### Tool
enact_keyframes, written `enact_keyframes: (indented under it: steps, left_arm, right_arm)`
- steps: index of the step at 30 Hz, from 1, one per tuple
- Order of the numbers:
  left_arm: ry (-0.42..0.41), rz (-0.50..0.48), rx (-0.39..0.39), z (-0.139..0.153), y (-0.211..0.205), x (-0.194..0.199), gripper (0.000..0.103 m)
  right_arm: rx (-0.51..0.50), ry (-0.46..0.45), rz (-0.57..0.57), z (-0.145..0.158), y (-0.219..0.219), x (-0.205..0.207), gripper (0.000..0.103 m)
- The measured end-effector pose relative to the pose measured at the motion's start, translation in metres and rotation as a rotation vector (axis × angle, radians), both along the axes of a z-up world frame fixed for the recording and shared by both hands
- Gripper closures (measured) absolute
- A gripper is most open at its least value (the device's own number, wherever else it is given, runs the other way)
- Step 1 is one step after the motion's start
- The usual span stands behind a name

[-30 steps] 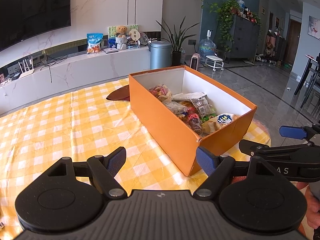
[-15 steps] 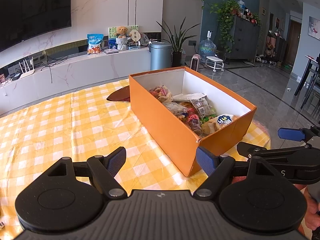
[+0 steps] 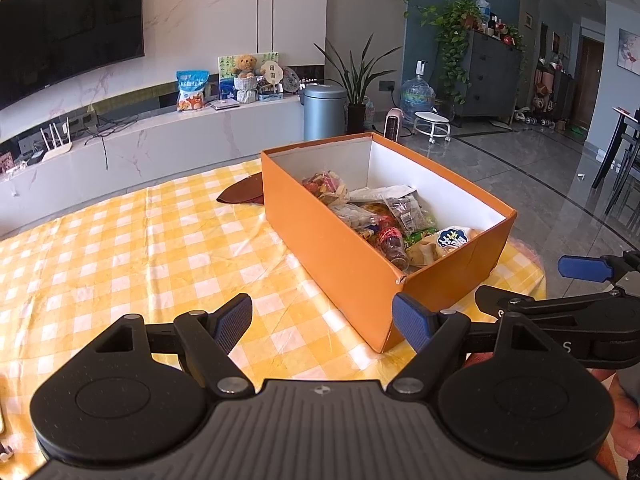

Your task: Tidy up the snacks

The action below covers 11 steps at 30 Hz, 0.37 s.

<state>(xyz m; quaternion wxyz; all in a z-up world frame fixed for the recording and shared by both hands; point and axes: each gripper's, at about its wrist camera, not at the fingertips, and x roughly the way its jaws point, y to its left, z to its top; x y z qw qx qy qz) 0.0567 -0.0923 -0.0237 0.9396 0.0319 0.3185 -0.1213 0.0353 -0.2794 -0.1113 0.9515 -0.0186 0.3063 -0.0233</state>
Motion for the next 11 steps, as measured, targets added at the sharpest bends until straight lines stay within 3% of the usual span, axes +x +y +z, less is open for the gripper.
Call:
enact_keyframes:
  steps: [11]
  left_arm:
    - [-0.007,-0.013,-0.010,0.0014,-0.0009,-0.0024,0.009]
  right_arm:
    - [0.003,0.004,0.001,-0.0007,0.0006,0.0013,0.008]
